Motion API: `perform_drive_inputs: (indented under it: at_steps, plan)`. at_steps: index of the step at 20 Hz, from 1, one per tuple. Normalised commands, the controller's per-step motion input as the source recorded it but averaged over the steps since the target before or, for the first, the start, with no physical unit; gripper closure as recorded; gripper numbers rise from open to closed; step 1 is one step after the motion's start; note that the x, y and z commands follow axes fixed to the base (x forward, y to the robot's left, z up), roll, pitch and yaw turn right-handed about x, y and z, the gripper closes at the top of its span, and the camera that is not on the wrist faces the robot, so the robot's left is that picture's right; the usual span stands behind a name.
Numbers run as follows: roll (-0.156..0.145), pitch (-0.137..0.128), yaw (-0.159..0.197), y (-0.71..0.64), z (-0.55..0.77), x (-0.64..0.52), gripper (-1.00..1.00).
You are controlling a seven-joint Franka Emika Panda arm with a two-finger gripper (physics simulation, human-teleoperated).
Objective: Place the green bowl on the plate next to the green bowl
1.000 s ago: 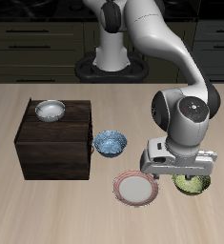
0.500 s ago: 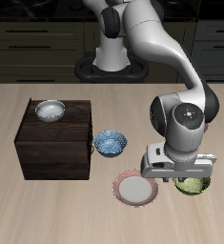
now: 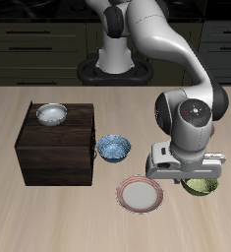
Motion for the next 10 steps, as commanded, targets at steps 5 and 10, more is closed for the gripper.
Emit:
perform_drive_inputs:
  at_steps: [5,10]
  plan:
    - [0.033,-0.076,-0.014,-0.11,0.49,-0.18,1.00]
    - [-0.019,-0.076,0.049,-0.11,0.45,-0.14,1.00]
